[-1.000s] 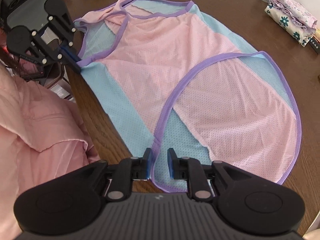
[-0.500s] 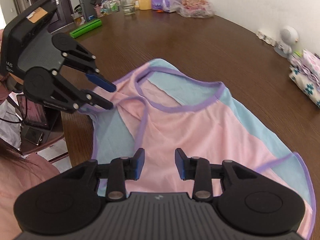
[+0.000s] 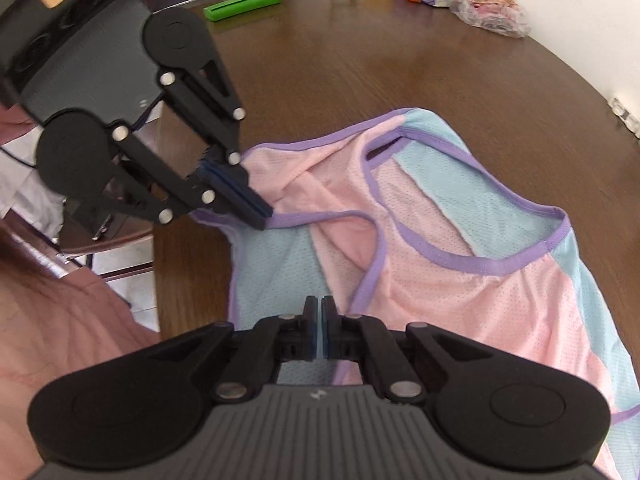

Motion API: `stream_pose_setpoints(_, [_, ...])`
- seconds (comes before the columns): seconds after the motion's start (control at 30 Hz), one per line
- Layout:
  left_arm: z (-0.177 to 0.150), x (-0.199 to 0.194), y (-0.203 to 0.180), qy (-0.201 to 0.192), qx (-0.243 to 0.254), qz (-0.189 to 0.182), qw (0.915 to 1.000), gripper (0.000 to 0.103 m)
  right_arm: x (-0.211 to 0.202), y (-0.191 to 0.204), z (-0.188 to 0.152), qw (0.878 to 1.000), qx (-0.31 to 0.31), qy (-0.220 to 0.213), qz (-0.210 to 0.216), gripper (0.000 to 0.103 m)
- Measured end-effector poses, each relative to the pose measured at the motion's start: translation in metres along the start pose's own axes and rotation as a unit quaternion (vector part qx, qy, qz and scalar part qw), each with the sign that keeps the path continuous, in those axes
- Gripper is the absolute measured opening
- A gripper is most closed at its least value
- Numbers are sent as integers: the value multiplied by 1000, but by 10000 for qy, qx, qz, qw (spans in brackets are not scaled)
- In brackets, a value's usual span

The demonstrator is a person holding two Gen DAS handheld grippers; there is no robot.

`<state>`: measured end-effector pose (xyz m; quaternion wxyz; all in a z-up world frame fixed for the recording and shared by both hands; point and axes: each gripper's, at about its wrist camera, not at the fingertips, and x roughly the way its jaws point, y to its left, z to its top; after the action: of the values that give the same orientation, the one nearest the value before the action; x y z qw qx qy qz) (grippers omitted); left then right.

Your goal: Fold clothes

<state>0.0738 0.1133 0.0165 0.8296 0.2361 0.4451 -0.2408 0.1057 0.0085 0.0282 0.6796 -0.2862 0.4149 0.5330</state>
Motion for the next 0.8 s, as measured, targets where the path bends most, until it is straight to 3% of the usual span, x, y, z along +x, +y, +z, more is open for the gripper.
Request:
stream_pose_setpoints(0.1, [5, -6, 15, -266, -493, 20, 9984, 16, 0, 6, -2, 10000, -63, 46, -5, 3])
stream_pose_setpoints(0.17, [14, -5, 21, -425, -690, 31, 9967, 35, -2, -2, 1, 9994, 205, -146, -240, 10])
stream_pose_setpoints(0.23, [22, 0, 19, -459, -665, 23, 9967, 37, -7, -12, 4, 9970, 521, -359, -449, 21])
stream_pose_setpoints(0.43, [37, 27, 6, -107, -294, 239, 9992, 35, 1, -27, 13, 9948, 743, -361, -593, 23])
stream_pose_setpoints(0.53, [35, 27, 6, -93, -312, 224, 9992, 2, 10, -25, 15, 9961, 612, -197, -600, 19])
stream_pose_setpoints(0.6, [30, 19, 2, -138, -149, 192, 9996, 2, 9, -19, 14, 9978, 466, -173, -434, 6])
stream_pose_setpoints(0.73, [15, 9, 0, -50, 110, 7, 9999, 2, 6, -4, 11, 9998, 84, -115, -128, 5])
stream_pose_setpoints(0.8, [7, 5, 2, -17, 141, -227, 9996, 9, 4, 0, 9, 9999, -2, -121, 47, 6])
